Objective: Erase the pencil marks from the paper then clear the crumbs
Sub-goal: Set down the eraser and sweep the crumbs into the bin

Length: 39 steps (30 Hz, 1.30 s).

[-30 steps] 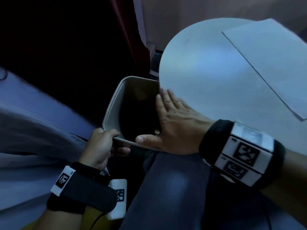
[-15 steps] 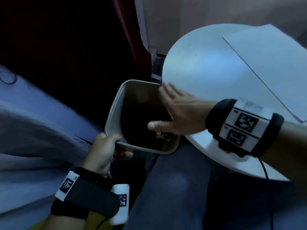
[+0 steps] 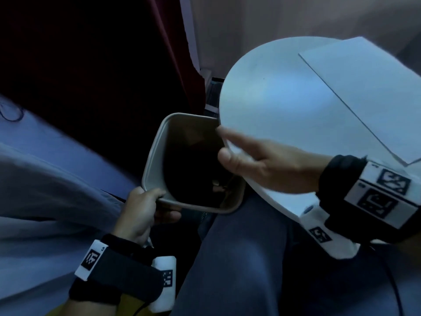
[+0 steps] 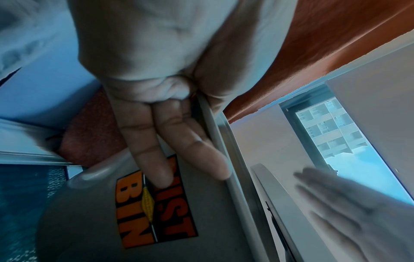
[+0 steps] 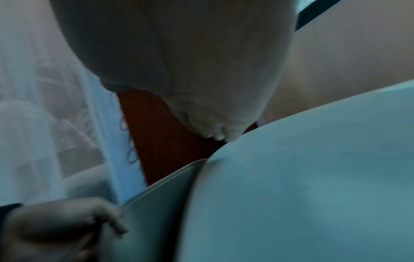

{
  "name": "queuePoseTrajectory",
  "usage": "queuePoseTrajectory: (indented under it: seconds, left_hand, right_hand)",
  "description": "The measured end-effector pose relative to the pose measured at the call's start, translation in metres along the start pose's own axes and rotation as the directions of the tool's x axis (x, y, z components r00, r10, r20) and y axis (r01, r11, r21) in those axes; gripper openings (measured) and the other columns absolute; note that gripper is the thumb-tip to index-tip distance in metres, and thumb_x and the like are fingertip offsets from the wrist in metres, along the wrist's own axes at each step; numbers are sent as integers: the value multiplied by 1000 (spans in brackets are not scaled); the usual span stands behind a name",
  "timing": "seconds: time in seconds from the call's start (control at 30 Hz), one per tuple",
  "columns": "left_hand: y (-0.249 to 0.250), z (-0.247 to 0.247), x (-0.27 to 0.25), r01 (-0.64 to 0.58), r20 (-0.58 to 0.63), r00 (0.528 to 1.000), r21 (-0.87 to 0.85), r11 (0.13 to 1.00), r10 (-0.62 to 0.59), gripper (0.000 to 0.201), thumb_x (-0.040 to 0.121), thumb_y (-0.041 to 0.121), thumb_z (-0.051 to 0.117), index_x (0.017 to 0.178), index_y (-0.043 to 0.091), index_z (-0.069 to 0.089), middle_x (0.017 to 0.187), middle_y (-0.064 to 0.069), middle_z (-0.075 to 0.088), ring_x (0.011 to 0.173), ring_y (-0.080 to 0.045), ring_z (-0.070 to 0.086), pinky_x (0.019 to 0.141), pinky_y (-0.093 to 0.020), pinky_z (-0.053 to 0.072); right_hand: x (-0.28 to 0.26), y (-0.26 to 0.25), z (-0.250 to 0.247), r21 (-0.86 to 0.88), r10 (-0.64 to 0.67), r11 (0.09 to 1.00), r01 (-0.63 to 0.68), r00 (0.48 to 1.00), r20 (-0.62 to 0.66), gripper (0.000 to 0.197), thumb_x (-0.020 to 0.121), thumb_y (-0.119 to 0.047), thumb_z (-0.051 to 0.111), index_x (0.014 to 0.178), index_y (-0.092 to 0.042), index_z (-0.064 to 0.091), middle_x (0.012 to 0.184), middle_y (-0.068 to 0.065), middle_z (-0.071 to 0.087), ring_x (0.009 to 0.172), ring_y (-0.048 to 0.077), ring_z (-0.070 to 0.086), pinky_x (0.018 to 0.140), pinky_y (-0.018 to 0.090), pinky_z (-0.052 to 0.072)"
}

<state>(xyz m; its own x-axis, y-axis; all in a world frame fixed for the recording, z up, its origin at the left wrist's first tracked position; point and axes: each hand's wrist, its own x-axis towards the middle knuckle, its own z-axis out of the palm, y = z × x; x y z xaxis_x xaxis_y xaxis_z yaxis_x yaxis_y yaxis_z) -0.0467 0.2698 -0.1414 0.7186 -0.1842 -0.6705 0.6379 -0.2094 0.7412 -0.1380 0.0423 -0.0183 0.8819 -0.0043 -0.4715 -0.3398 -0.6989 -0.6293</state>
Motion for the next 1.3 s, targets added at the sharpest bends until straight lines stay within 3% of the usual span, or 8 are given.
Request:
queuePoseTrajectory:
  seconds: [0.17, 0.3, 0.47, 0.67, 0.83, 1.0, 1.17, 1.3]
  left_hand:
    - [2, 4, -2, -9, 23, 1000, 16, 1000, 8, 5, 99, 2, 45, 97, -2, 47, 60, -20, 58, 39, -29, 59, 39, -32, 52]
    - [2, 2, -1, -12, 14, 1000, -13, 1000, 12, 18, 98, 1, 46, 114, -7, 48, 78, -26, 56, 44, -28, 61, 40, -32, 52]
    - [2, -1, -3, 0, 25, 1000, -10, 1000, 0, 3, 99, 2, 46, 101, -1, 46, 64, -21, 58, 40, -28, 60, 39, -31, 52]
    - [1, -1, -1, -7, 22, 1000, 17, 1000, 6, 16, 99, 3, 47, 111, -7, 49, 70, -25, 62, 44, -30, 62, 42, -33, 53]
    - [1, -1, -4, -23, 27, 999, 6, 1000, 23, 9, 99, 2, 46, 104, -5, 48, 60, -21, 61, 41, -30, 61, 41, -33, 53]
    - [1, -1, -6, -30, 39, 999, 6, 1000, 29, 16, 99, 2, 46, 111, -9, 50, 57, -18, 65, 45, -29, 63, 42, -33, 54]
    - [0, -2, -9, -39, 51, 998, 15, 999, 38, 11, 100, 2, 44, 107, -5, 48, 53, -15, 64, 41, -27, 61, 40, -31, 53]
    - [-2, -2, -5, -45, 38, 998, 14, 999, 45, 18, 99, 2, 45, 115, -7, 49, 58, -18, 65, 44, -28, 62, 41, -32, 53]
  right_hand:
    - [8, 19, 14, -493, 146, 860, -131, 989, -7, 118, 71, -88, 18, 153, -8, -11, 162, 10, -18, 149, 24, -16, 122, 35, -1]
    - [0, -10, 25, -240, -92, 963, 124, 986, 141, 106, 72, -80, 29, 155, -18, 7, 164, -4, 2, 151, 13, 1, 121, 29, 6]
    - [29, 16, -3, -446, 232, 852, -274, 962, -146, 112, 80, -82, 27, 152, -7, -13, 161, 13, -18, 149, 25, -17, 121, 36, -2]
    - [16, -11, 14, -319, -85, 941, 111, 992, 96, 98, 83, -76, 36, 154, -17, 4, 164, -1, 1, 150, 13, -2, 122, 32, 4]
    - [38, 9, -9, -514, 226, 824, -239, 970, -89, 112, 80, -81, 29, 151, -7, -16, 161, 12, -21, 149, 23, -18, 122, 38, -1]
    - [10, -15, 19, -422, -11, 901, 101, 978, 209, 106, 80, -78, 34, 154, -16, -8, 163, 0, -14, 150, 14, -13, 121, 30, -2]
    - [35, 1, -10, -492, 170, 848, -195, 981, -96, 110, 82, -79, 31, 153, -6, -10, 162, 12, -14, 150, 25, -12, 121, 38, 4]
    - [21, -8, 17, -561, 80, 827, 32, 981, 174, 103, 83, -78, 27, 154, -11, -7, 163, 7, -13, 150, 20, -14, 123, 39, 1]
